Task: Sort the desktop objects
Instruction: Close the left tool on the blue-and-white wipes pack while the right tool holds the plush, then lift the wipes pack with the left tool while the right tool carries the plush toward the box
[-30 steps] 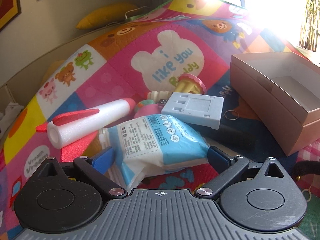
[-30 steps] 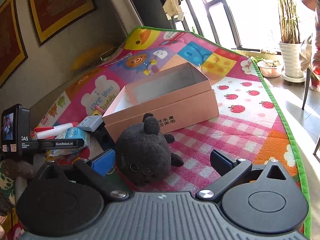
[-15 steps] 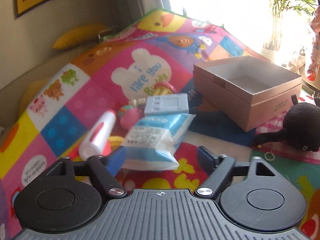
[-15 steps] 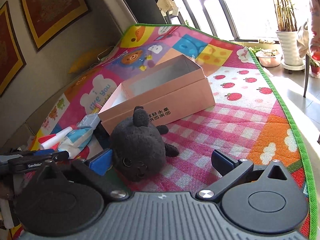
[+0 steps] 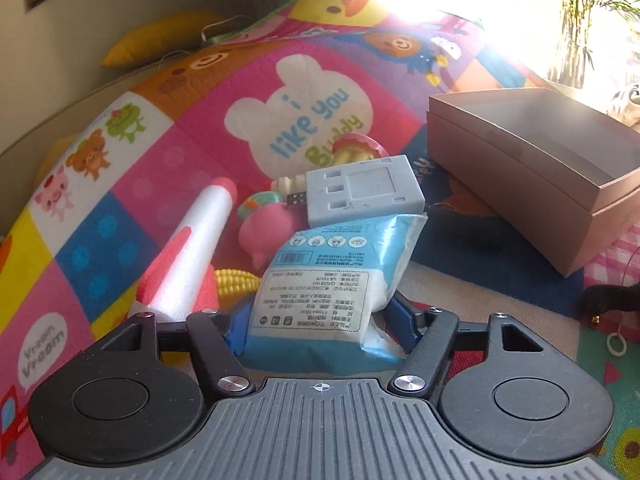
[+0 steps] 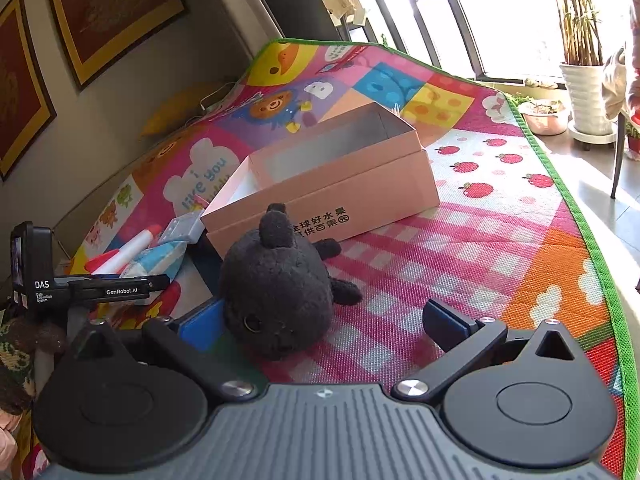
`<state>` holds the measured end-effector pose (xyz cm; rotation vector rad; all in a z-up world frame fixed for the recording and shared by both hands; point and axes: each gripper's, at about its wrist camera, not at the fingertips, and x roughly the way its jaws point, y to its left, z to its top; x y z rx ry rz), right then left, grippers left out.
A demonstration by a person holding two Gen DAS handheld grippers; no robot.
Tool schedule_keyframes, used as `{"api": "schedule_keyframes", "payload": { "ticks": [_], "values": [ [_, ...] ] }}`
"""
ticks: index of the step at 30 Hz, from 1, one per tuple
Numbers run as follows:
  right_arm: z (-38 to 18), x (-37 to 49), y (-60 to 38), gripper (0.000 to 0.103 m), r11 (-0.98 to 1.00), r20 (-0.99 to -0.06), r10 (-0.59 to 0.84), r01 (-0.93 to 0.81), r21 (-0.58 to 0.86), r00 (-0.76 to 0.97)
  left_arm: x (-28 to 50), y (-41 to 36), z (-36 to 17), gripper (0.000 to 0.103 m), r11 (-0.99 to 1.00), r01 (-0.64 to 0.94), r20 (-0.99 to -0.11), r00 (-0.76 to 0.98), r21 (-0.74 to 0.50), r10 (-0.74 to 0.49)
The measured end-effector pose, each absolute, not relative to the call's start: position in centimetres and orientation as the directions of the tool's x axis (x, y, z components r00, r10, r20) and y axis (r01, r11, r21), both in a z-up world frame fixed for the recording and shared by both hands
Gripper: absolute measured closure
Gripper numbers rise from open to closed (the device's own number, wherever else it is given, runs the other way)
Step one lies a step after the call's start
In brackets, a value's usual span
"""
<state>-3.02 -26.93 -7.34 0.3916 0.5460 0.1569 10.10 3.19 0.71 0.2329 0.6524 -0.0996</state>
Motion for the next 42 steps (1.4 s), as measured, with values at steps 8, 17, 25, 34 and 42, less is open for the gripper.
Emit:
{"api": "schedule_keyframes", "payload": {
  "ticks": [8, 17, 25, 34, 42],
  "values": [
    [-6.3, -4.1, -26.9, 0.0, 0.911, -0.456, 0.257, -0.056, 0.409, 0.852, 1.0, 0.3, 3.0, 0.037, 0.94, 0.303, -0.608, 0.78, 0.159, -0.149],
    [-6.8, -5.9, -26.0, 0.0, 0.933, -0.543, 0.236, -0.032, 0.358, 0.806, -3.2, -2.1, 1.9, 0.013, 0.927, 0.375, -0.67, 0.694, 0.022, -0.264],
    [-6.4, -5.4, -24.9, 0.0, 0.959, -0.622, 0.185, -0.002, 0.283, 0.761, -3.7, -2.3, 1.4, 0.0, 0.929, 0.369, -0.692, 0.672, 0.005, -0.263],
    [-6.5, -6.0, -24.6, 0.0, 0.966, -0.617, 0.197, -0.042, 0.256, 0.762, -4.0, -2.5, 0.2, 0.0, 0.943, 0.334, -0.696, 0.677, -0.001, -0.24],
    [-4.6, -7.0, -23.4, 0.0, 0.979, -0.518, 0.203, -0.157, 0.132, 0.831, -4.5, -2.6, -0.1, 0.0, 0.941, 0.337, -0.67, 0.702, 0.014, -0.241]
  ]
}}
